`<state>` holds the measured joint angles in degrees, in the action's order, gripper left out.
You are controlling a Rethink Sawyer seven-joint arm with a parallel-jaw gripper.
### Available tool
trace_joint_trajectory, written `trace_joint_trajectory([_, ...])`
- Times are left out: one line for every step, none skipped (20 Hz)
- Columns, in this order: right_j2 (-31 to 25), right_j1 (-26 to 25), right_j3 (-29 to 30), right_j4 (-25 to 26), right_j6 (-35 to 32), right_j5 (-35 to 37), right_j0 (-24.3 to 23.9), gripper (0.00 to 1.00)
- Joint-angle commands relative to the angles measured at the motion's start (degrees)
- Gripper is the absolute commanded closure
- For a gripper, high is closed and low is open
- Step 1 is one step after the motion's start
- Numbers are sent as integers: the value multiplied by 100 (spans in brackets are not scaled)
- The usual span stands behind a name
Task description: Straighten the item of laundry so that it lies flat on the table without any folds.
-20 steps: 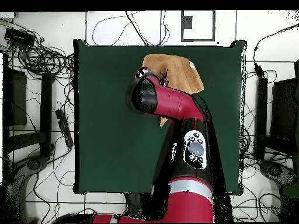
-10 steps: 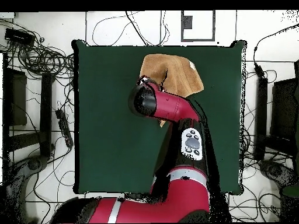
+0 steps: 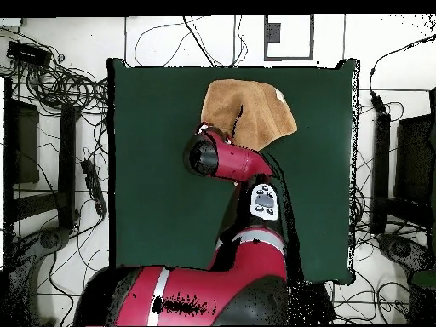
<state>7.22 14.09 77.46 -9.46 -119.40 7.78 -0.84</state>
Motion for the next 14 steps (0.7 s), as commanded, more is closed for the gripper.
trace_joint_trajectory([-895,-613,-145,-218,-886,-241,172,0])
trace_joint_trajectory([-1043,-663,-151,-191,-837,-279,89,0])
trace_joint_trajectory([-1059,-709,-178,-197,-834,-296,89,0])
trace_joint_trajectory([-1065,-747,-202,-215,-847,-299,97,0])
trace_joint_trajectory([-1050,-771,-219,-238,-873,-302,119,0])
trace_joint_trajectory([-1036,-796,-237,-262,-899,-304,140,0])
trace_joint_trajectory([-1013,-820,-262,-280,-917,-308,163,0])
trace_joint_trajectory([-1029,-841,-289,-274,-899,-297,155,0])
trace_joint_trajectory([-1006,-854,-315,-287,-905,-279,173,0])
trace_joint_trajectory([-983,-859,-332,-296,-914,-268,190,0])
trace_joint_trajectory([-1044,-845,-322,-263,-873,-250,145,0])
trace_joint_trajectory([-1011,-851,-343,-247,-862,-258,167,0])
trace_joint_trajectory([-978,-857,-365,-230,-850,-267,189,0])
trace_joint_trajectory([-980,-855,-360,-238,-874,-261,188,100])
